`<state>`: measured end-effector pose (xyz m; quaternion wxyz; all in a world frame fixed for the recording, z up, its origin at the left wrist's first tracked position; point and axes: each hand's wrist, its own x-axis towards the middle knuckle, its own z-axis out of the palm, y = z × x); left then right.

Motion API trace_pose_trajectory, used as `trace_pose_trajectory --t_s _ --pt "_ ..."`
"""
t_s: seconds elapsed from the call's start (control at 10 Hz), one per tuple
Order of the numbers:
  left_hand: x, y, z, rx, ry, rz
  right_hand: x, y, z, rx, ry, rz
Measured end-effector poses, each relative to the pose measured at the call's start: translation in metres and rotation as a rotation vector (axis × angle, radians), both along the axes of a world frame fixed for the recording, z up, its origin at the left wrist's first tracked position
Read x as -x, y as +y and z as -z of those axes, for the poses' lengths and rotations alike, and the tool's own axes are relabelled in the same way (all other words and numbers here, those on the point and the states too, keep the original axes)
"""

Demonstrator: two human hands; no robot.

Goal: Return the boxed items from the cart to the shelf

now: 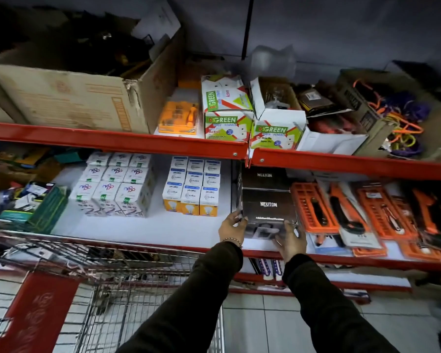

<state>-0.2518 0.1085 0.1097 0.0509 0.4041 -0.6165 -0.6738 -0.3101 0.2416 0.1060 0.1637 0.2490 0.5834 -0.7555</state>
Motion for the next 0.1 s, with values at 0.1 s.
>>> trace_pose_trajectory --t_s 0.1 --pt "-0.0041 -0.0002 -0.0062 0.056 0.018 -0.043 -0.0026 0.0089 -0.0071 -0.099 -0.017 -0.063"
